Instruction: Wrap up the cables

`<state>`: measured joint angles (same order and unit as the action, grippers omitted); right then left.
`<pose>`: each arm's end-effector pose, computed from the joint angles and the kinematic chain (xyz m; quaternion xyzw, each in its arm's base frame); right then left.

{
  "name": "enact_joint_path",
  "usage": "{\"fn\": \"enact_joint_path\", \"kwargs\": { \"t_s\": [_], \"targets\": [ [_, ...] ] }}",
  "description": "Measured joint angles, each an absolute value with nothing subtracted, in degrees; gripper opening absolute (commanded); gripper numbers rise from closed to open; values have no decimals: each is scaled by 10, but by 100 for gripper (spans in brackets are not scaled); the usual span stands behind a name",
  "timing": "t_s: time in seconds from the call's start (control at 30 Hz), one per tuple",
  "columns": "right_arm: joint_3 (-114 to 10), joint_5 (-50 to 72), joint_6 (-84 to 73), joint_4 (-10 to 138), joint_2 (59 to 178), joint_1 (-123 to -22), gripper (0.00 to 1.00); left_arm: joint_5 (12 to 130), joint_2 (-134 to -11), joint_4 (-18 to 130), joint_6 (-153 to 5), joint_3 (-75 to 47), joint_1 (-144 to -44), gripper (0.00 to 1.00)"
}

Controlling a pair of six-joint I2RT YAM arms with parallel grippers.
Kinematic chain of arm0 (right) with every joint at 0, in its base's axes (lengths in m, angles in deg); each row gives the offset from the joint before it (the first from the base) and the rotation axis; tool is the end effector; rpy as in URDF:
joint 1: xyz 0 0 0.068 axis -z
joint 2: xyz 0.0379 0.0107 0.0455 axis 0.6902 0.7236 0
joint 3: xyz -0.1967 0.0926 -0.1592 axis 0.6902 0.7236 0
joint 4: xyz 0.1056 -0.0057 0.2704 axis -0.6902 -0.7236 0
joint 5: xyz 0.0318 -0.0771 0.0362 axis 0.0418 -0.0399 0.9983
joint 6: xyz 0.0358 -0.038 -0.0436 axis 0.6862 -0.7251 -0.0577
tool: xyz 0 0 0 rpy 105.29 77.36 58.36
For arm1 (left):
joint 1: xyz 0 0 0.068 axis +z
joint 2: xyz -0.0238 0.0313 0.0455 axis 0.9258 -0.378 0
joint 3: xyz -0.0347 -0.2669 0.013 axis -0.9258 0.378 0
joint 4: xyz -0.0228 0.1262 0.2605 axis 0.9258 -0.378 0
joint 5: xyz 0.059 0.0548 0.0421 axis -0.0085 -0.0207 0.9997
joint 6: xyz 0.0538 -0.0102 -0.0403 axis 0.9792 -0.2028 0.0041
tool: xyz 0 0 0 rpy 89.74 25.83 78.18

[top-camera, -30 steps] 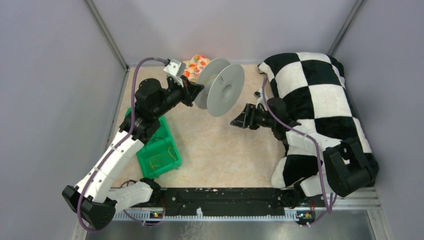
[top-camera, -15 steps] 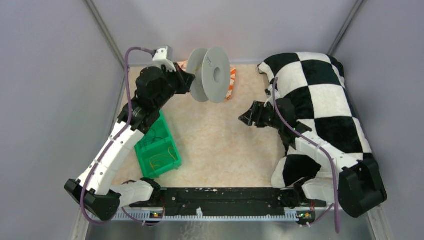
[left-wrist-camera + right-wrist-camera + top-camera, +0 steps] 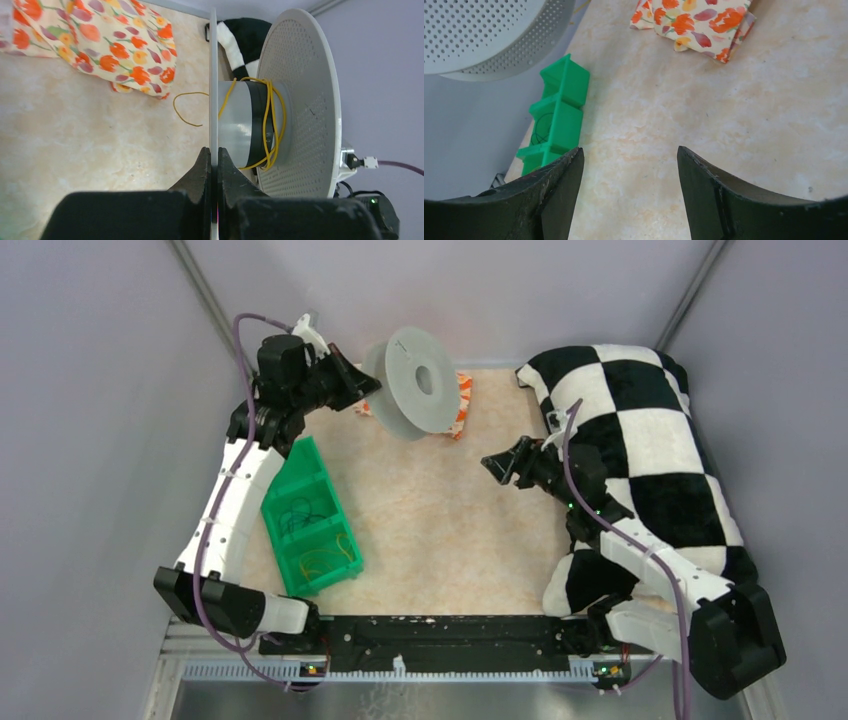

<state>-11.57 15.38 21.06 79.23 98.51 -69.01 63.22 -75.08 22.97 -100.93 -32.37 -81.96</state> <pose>0.2592 0.1360 0.2509 -0.0148 0.7701 0.3833 0.5097 0.3275 -0.0984 0.4462 -0.0851 0.8029 -0.3577 0.4692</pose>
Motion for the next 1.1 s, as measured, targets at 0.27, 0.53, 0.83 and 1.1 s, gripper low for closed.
{"fn": "enact_joint_path", "kwargs": {
  "t_s": [0.27, 0.53, 0.83, 1.1],
  "targets": [
    [-106, 178, 285, 945, 1039, -690, 68, 551, -758, 221, -1015, -356, -806, 0],
    [-106, 176, 293, 1061, 1058, -686, 68, 422, -776, 226, -1038, -418, -754, 0],
    [-107, 253, 339, 1181, 1104, -604, 66, 264, -824, 289, -1107, -432, -722, 0],
    [-153, 343, 389, 1317, 1209, -589, 57, 205, -825, 378, -1172, -409, -719, 0]
  ]
}}
